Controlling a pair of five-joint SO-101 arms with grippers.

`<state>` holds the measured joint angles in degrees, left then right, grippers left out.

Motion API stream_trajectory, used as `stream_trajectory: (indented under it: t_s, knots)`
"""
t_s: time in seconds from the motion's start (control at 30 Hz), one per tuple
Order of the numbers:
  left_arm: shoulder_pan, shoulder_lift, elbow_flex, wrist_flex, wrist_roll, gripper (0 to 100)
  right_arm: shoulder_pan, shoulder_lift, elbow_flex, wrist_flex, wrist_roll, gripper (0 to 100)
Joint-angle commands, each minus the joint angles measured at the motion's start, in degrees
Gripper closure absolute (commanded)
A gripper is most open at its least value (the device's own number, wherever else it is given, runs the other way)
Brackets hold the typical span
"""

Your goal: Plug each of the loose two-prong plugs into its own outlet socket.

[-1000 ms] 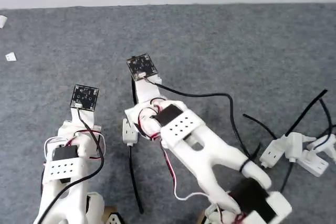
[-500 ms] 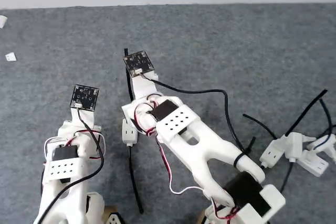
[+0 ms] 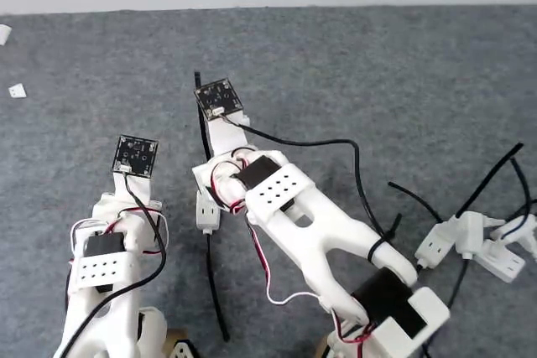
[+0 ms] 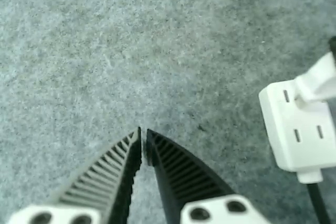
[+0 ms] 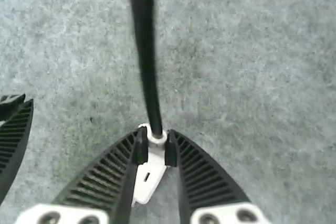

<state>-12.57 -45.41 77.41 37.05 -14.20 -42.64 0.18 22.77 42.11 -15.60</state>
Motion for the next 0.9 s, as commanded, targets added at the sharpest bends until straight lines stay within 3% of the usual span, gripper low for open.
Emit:
stream_trajectory:
  t_s: [0.0,0.87]
  knots:
    - [-0.4,-1.1,-0.6,-1.8,0.6,99,-1.0,-0.2,-4.0,-1.2,-0.4,99.1]
    - [-0.4,-1.1,-0.5,-1.8,0.6,99,0.7,0.3,-3.6,-2.9,-0.1,99.1]
